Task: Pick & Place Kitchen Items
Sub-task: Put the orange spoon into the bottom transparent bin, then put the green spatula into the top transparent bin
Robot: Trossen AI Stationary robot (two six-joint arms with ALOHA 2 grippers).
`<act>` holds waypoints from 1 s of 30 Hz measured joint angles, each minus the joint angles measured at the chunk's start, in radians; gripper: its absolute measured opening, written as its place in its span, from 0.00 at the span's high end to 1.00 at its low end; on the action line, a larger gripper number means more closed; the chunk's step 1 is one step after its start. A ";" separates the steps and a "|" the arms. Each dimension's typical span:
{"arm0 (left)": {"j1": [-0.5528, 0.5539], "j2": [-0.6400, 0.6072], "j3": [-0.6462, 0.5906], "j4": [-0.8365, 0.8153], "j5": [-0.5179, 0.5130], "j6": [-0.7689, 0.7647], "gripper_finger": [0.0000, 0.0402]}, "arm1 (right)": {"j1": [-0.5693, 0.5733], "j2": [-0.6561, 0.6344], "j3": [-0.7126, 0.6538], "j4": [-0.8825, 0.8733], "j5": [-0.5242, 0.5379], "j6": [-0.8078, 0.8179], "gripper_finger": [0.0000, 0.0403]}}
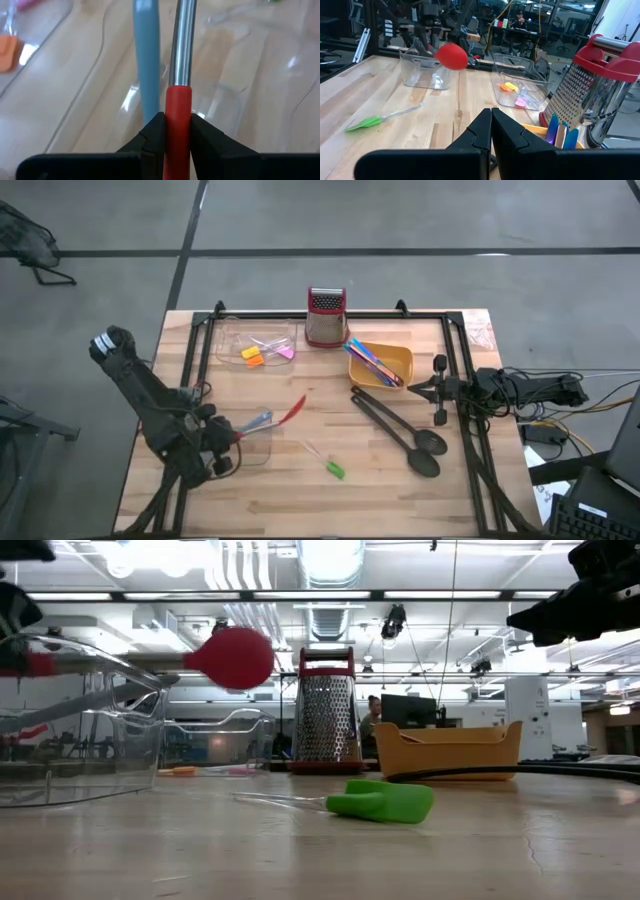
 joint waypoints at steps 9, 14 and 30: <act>-0.029 -0.016 -0.124 0.012 0.163 -0.221 0.79 | 0.000 0.000 0.000 0.000 0.000 0.000 0.98; -0.029 -0.014 -0.125 0.008 0.180 -0.253 0.68 | 0.000 0.000 0.000 0.000 0.000 0.000 0.98; -0.027 -0.029 0.063 -0.079 0.058 -0.150 0.39 | 0.000 0.000 0.000 0.000 0.000 0.000 0.98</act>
